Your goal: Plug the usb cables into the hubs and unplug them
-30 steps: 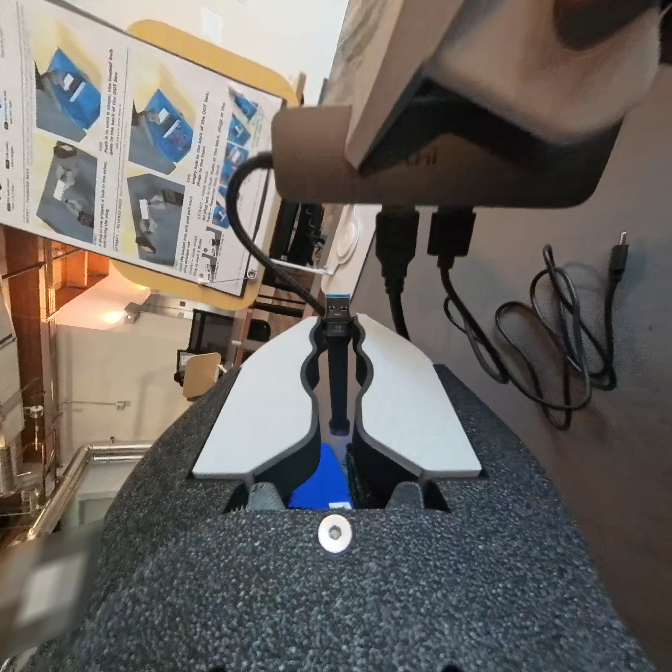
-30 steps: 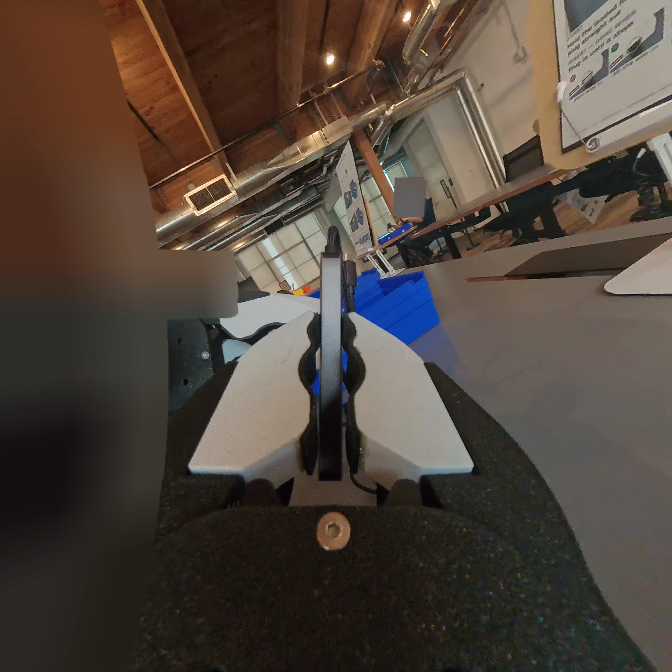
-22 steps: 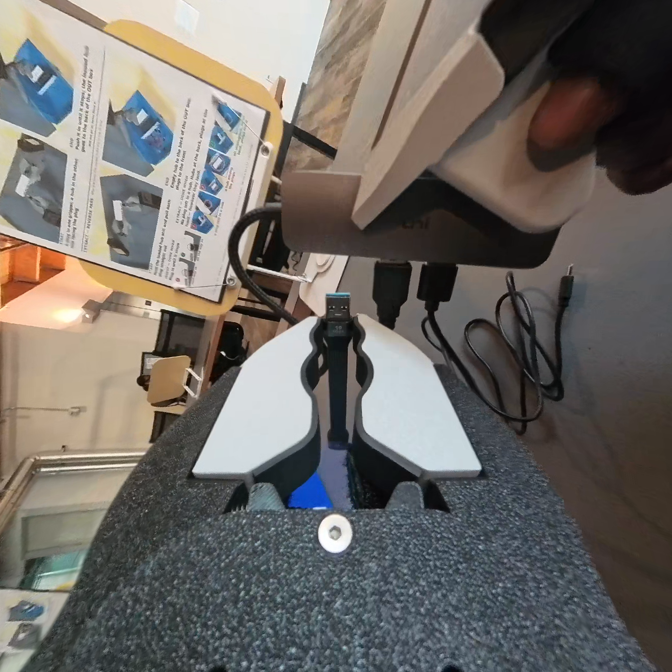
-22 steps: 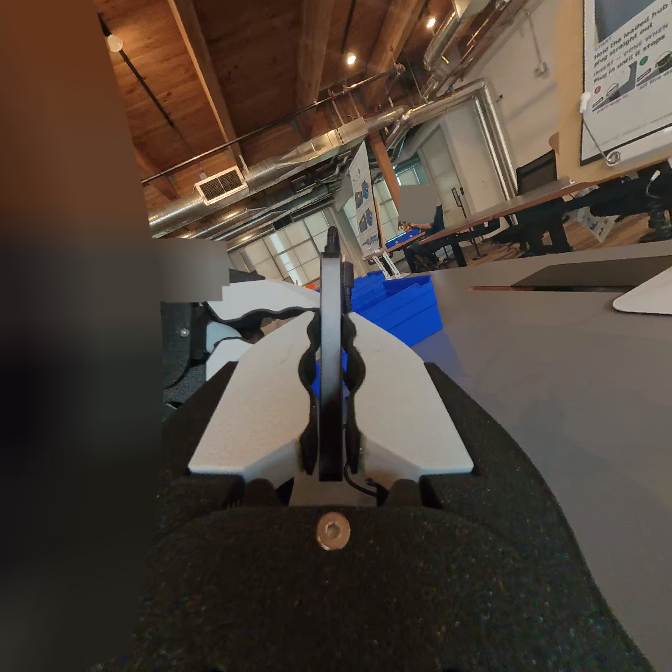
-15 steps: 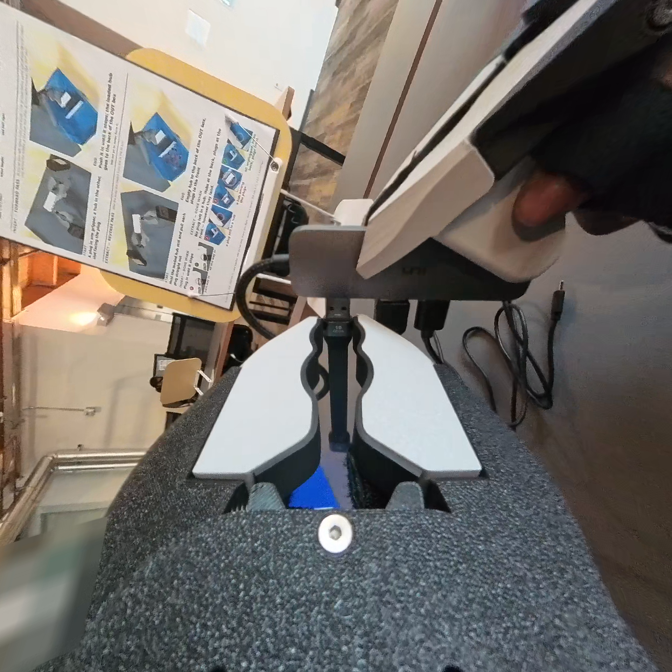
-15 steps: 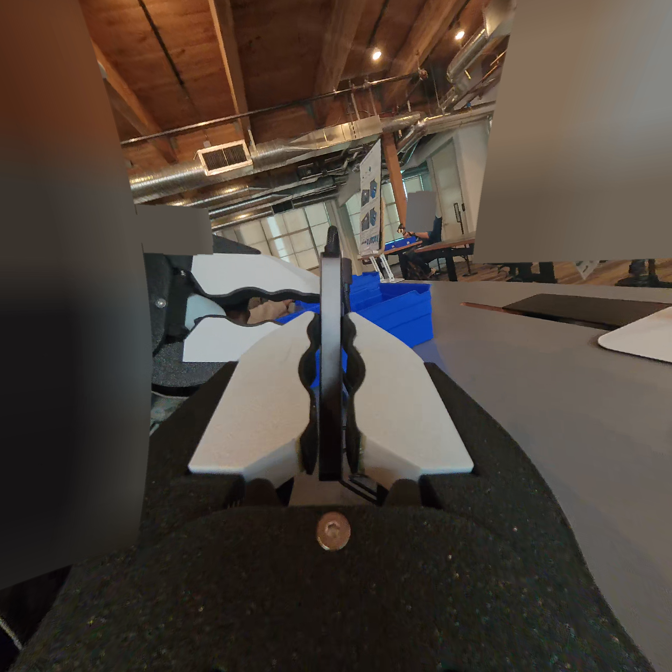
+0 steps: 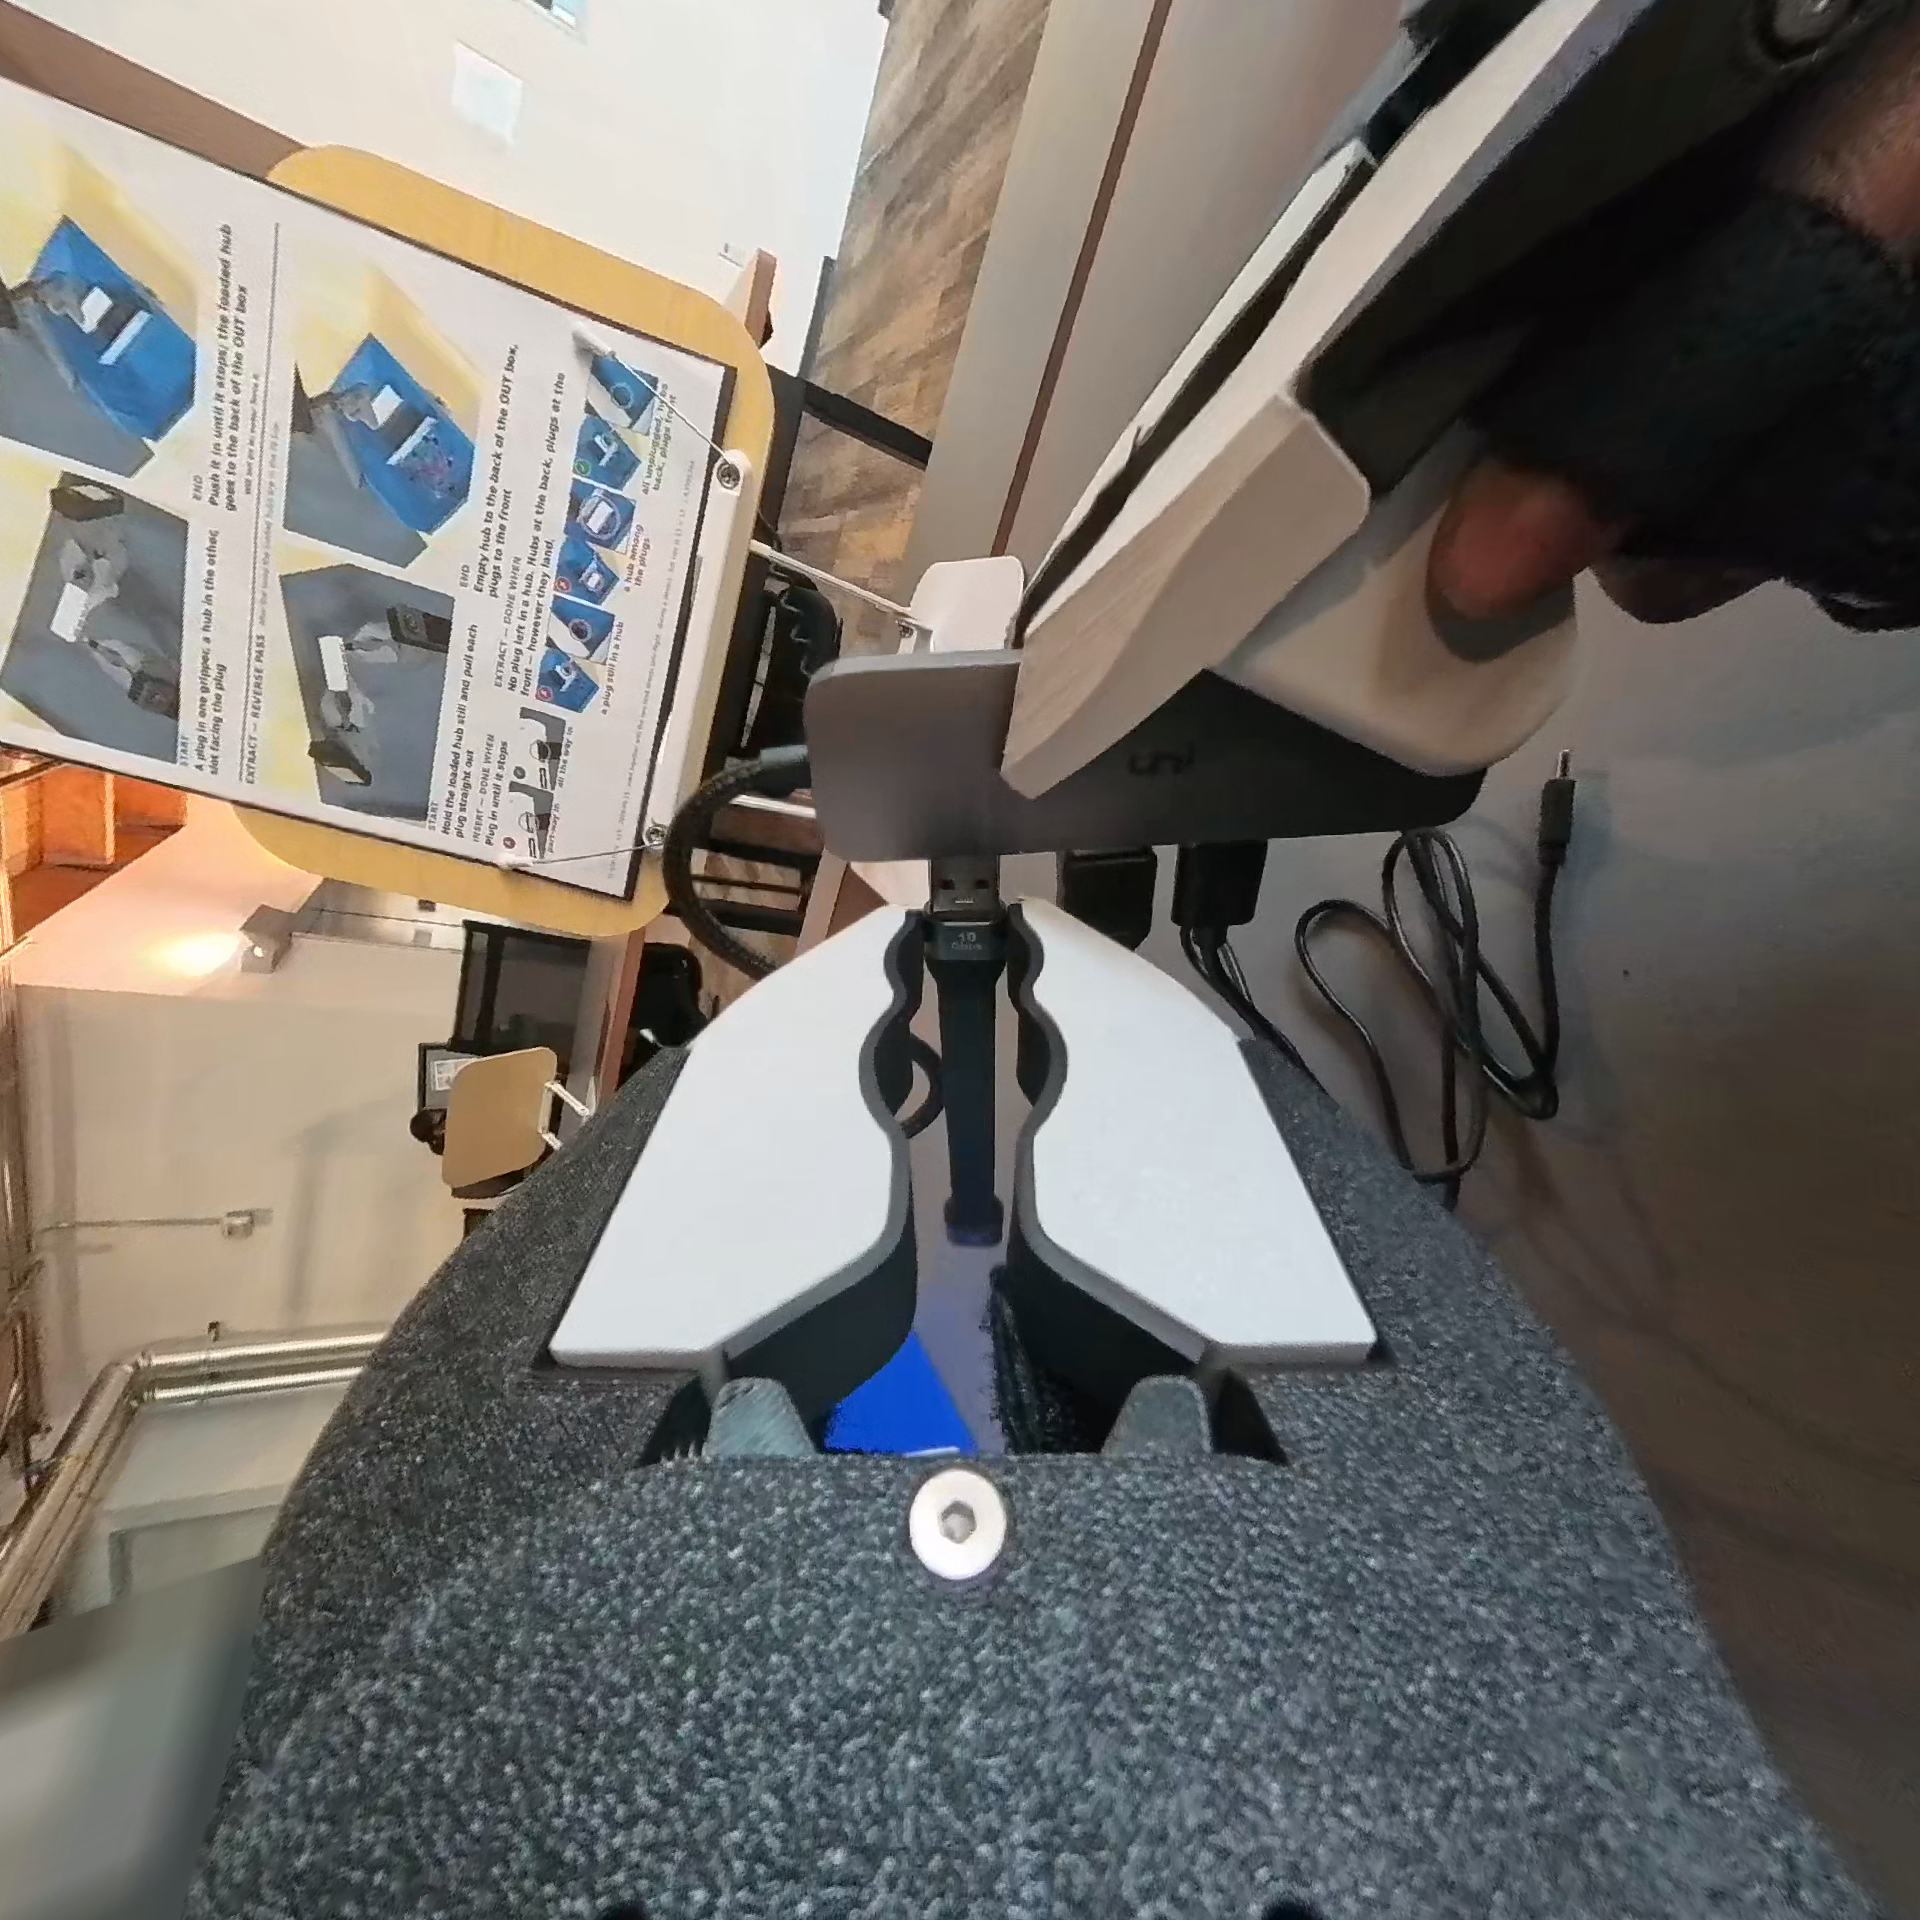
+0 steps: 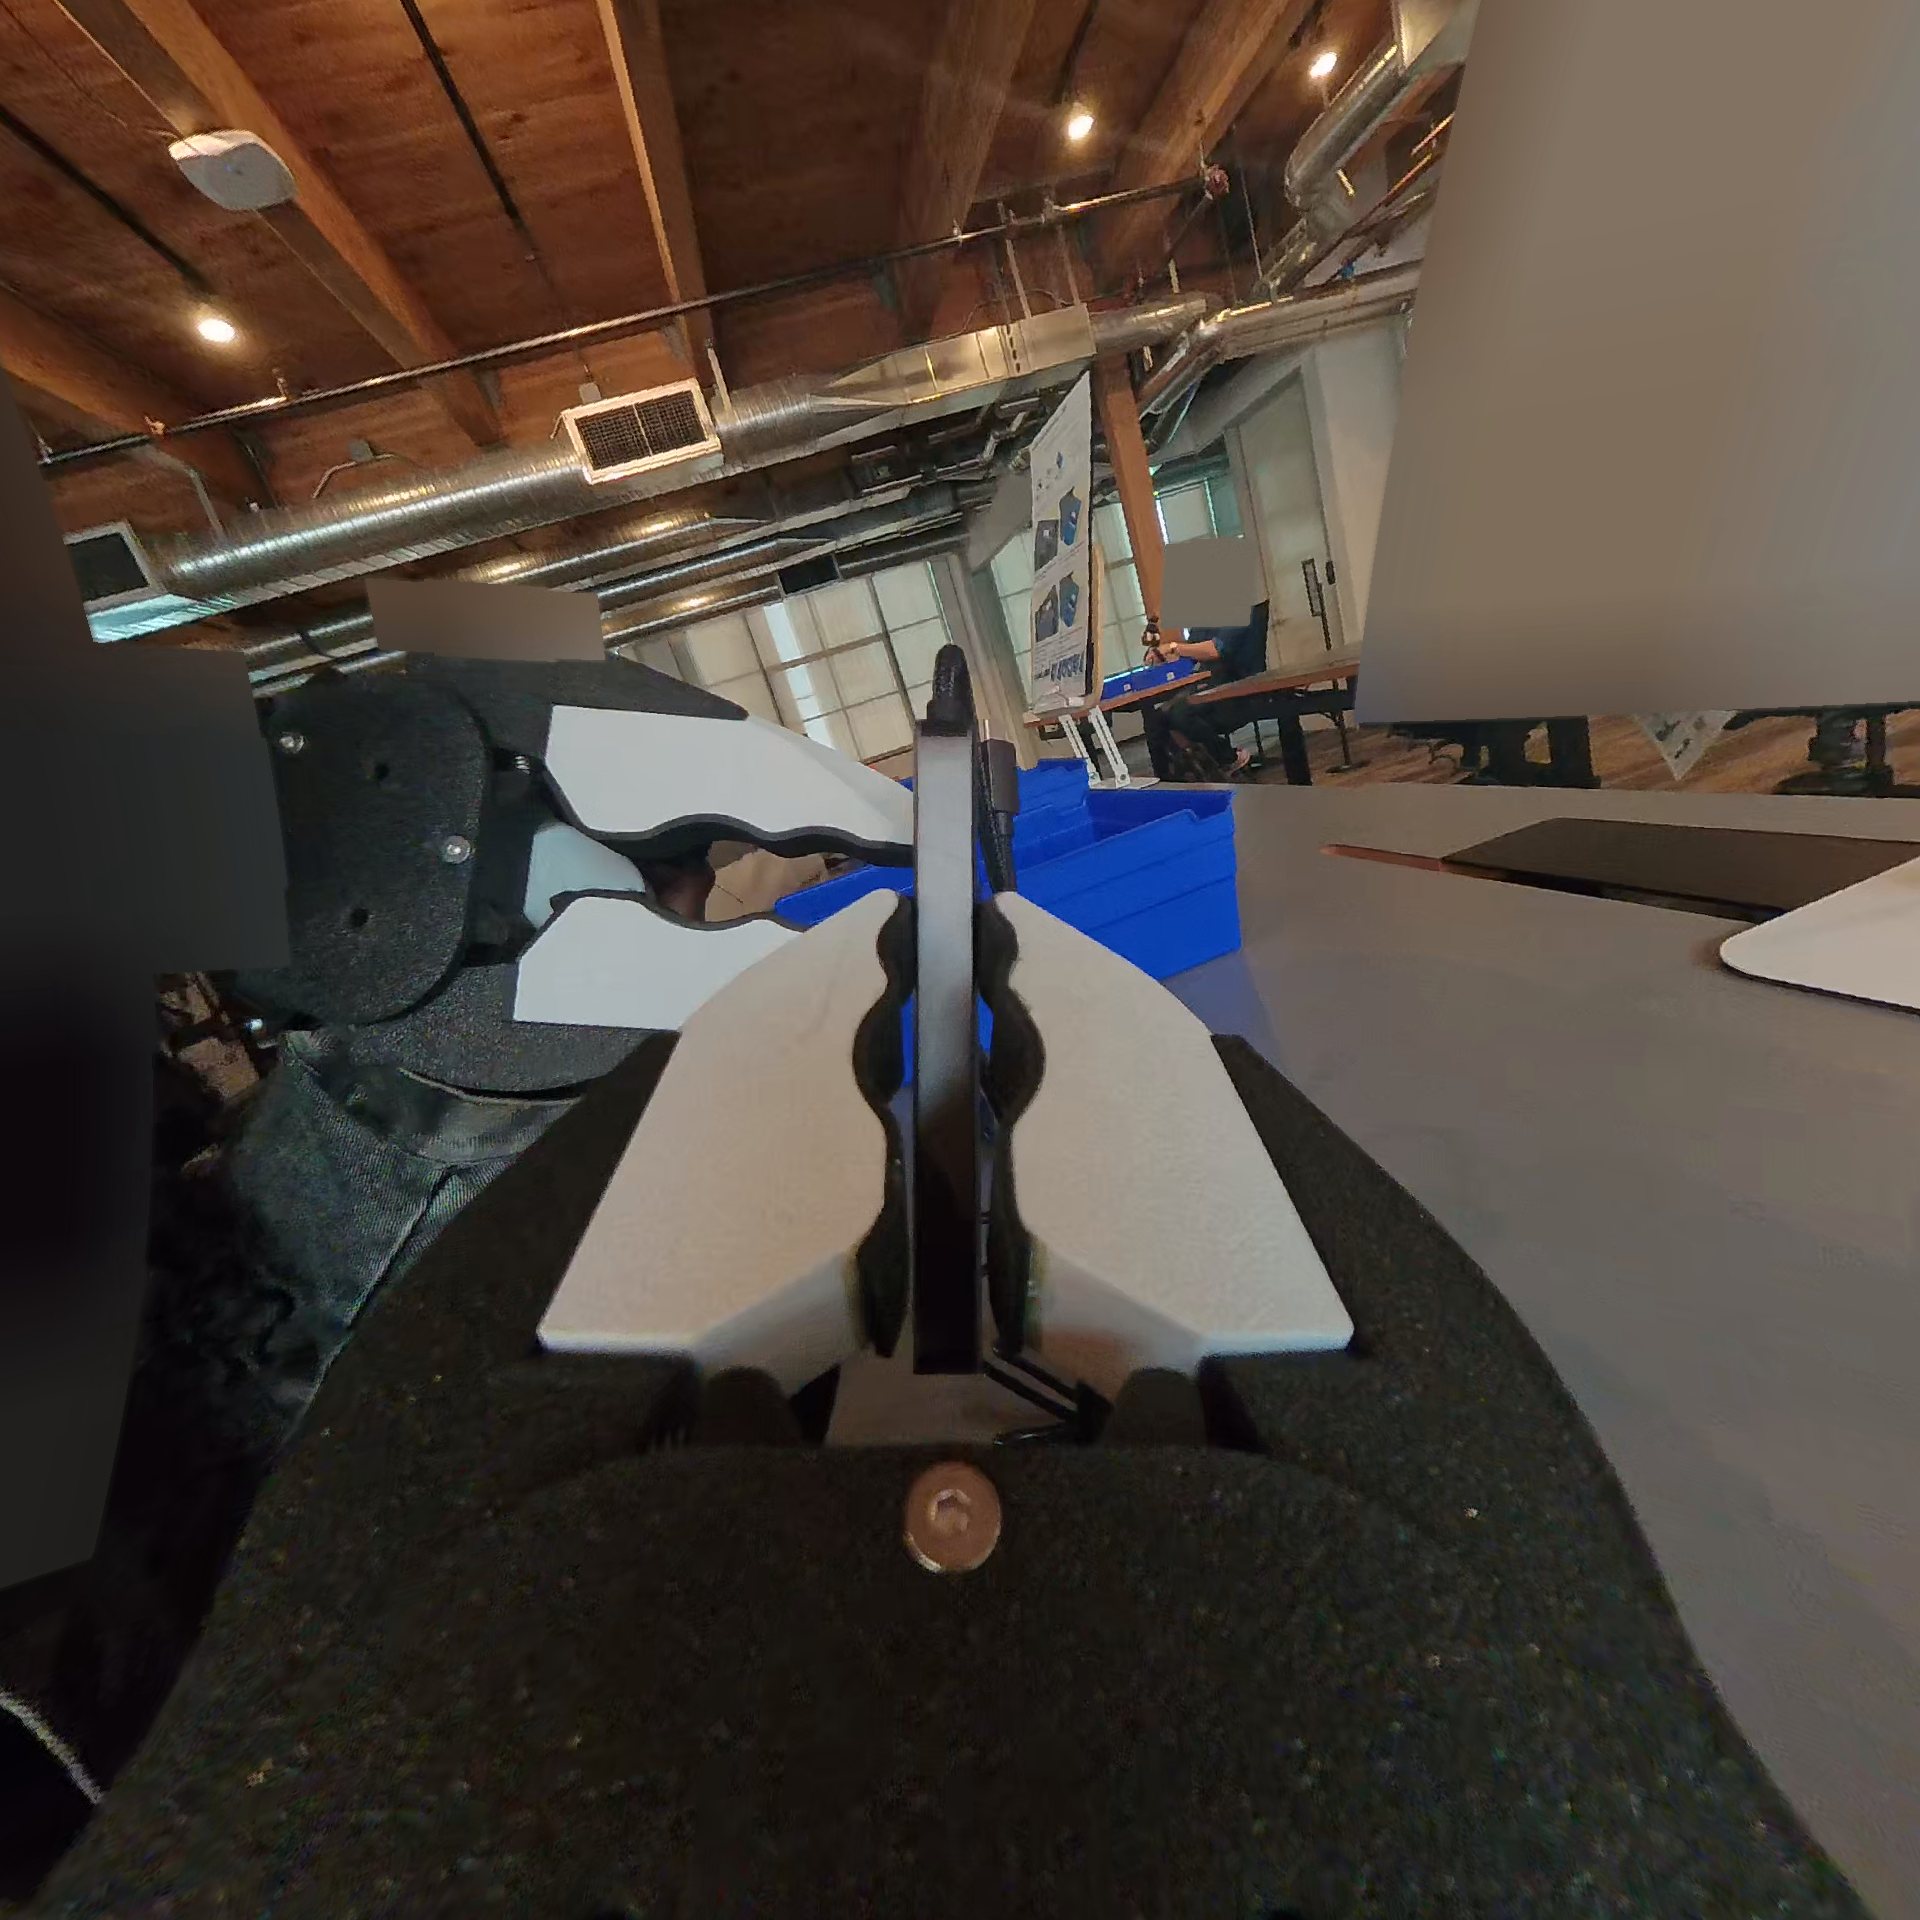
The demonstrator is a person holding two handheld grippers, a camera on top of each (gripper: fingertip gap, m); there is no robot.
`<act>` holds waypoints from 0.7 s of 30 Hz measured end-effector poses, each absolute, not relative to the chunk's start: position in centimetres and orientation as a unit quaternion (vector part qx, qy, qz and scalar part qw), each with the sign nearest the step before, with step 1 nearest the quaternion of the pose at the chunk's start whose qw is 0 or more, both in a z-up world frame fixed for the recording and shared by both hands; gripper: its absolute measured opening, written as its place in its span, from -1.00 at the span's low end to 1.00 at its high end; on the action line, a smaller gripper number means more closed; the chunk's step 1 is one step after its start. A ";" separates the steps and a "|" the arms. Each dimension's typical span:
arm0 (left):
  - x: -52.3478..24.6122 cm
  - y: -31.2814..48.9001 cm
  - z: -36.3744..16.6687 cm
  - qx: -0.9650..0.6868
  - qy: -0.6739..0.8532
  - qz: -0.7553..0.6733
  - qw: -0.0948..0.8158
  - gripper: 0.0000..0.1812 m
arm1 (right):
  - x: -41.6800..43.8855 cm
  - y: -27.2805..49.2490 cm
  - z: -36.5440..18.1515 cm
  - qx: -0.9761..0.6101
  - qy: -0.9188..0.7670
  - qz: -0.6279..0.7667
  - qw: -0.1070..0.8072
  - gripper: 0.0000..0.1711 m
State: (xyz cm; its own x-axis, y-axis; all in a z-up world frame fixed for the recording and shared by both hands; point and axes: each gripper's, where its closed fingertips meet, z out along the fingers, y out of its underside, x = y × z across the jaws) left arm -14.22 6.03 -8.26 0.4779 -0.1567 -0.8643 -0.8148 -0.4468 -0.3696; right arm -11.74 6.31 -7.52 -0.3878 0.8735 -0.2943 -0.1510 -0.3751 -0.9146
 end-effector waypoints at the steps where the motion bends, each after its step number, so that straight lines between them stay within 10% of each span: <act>1: -14.2 6.0 -8.3 -0.754 0.325 0.398 0.409 -0.84 | -11.8 6.4 -7.6 -0.422 -0.429 0.714 0.358 -0.88; 21: -14.6 6.8 -10.5 -0.780 0.324 0.379 0.379 -0.84 | -12.2 7.1 -9.4 -0.465 -0.438 0.682 0.356 -0.88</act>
